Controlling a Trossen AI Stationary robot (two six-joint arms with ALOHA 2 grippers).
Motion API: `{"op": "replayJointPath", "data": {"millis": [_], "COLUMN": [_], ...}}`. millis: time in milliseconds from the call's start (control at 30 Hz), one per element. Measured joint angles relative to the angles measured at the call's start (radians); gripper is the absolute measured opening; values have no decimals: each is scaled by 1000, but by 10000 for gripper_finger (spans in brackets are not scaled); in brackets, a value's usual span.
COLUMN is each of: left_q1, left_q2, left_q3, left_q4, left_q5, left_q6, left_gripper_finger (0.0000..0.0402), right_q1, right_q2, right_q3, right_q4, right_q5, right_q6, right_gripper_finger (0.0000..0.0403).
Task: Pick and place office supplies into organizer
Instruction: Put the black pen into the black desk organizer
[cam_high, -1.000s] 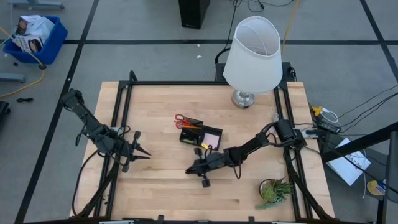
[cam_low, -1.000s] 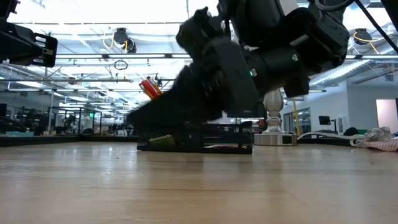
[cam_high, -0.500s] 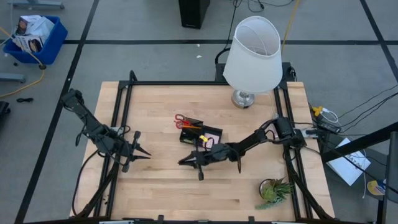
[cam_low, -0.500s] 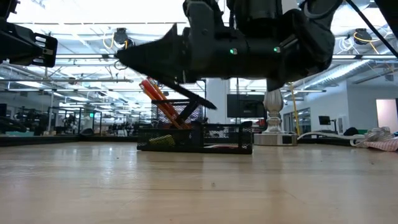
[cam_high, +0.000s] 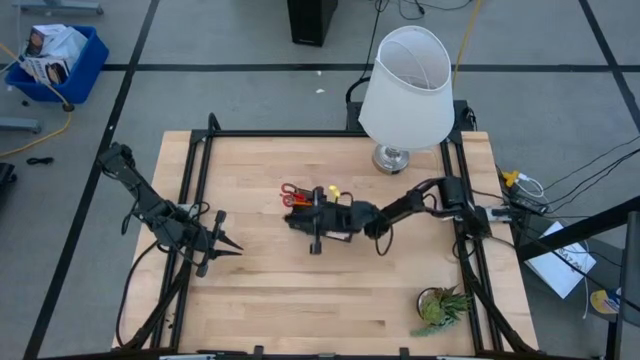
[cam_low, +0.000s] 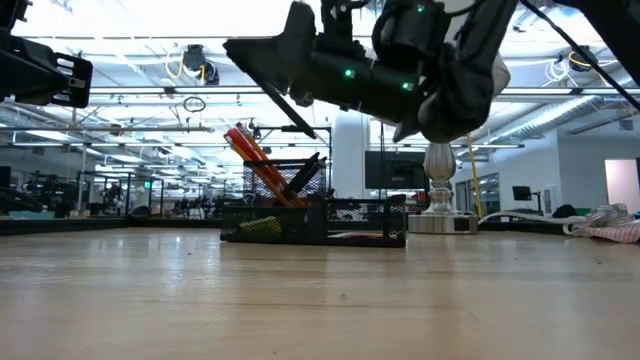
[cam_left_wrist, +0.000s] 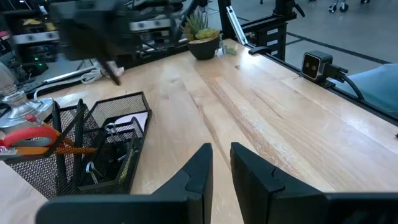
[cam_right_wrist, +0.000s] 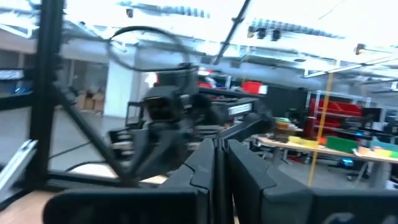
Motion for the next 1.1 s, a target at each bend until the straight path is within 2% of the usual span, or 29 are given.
{"op": "replayJointPath", "data": {"millis": [267, 400, 633, 1100], "left_q1": [0, 0, 0, 0], "left_q2": [0, 0, 0, 0], "left_q3": [0, 0, 0, 0], "left_q4": [0, 0, 0, 0], "left_q5": [0, 0, 0, 0], "left_q6": [0, 0, 0, 0], "left_gripper_finger": [63, 63, 63, 63], "right_q1": [-95, -127, -149, -180], "right_q2": [0, -1, -1, -1], "right_q3": [40, 87, 134, 134], "right_q4": [28, -29, -163, -166], "right_q5": [-32, -55, -52, -52], "right_q6": [34, 40, 39, 63], "right_gripper_finger": [26, 24, 26, 34]}}
